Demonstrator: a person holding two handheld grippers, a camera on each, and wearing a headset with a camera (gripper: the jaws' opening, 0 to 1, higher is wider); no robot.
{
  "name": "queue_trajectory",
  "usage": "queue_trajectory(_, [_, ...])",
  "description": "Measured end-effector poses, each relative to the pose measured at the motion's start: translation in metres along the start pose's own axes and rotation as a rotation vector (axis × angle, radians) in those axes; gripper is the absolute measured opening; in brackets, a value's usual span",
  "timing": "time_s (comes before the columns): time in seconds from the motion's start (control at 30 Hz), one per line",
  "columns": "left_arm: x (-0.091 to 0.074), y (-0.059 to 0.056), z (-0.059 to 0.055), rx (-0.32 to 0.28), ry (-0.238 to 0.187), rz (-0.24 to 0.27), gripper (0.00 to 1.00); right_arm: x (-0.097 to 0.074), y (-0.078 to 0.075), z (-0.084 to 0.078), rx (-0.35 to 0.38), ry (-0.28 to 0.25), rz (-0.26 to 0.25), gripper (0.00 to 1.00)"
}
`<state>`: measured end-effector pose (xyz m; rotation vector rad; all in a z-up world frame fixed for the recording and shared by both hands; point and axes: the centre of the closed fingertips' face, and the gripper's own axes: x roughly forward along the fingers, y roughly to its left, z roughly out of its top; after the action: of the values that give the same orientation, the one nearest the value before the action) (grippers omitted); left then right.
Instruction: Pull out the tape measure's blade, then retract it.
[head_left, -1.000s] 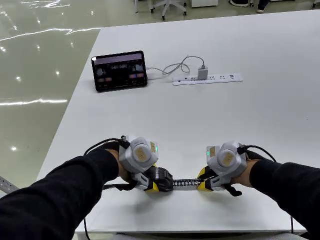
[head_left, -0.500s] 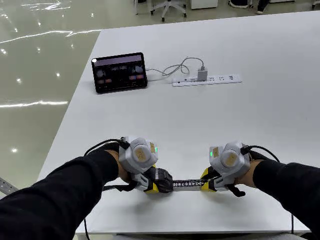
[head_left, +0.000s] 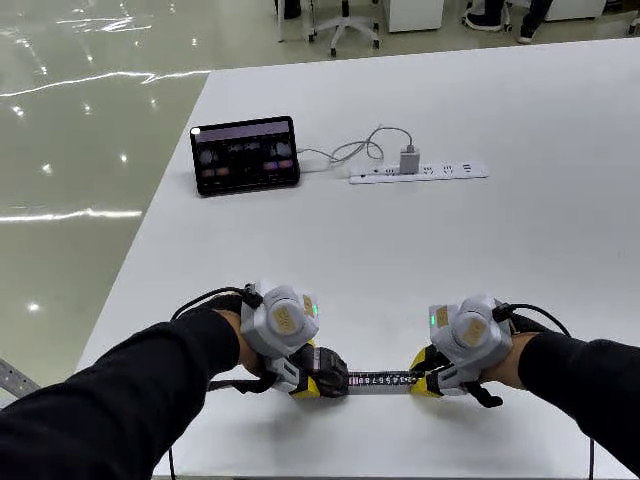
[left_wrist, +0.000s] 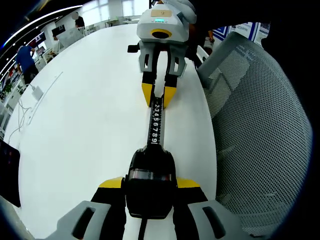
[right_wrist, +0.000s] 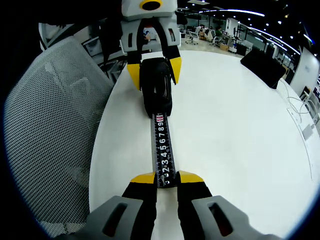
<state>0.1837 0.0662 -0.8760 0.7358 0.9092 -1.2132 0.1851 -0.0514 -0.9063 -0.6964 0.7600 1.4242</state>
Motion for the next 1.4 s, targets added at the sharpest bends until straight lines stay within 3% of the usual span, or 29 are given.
queue_trajectory(1.4, [0.0,0.0,0.001,-0.016,-0.003,0.01,0.32,-0.017,-0.002,-0.023,0.025,0.018,-0.025,0.1])
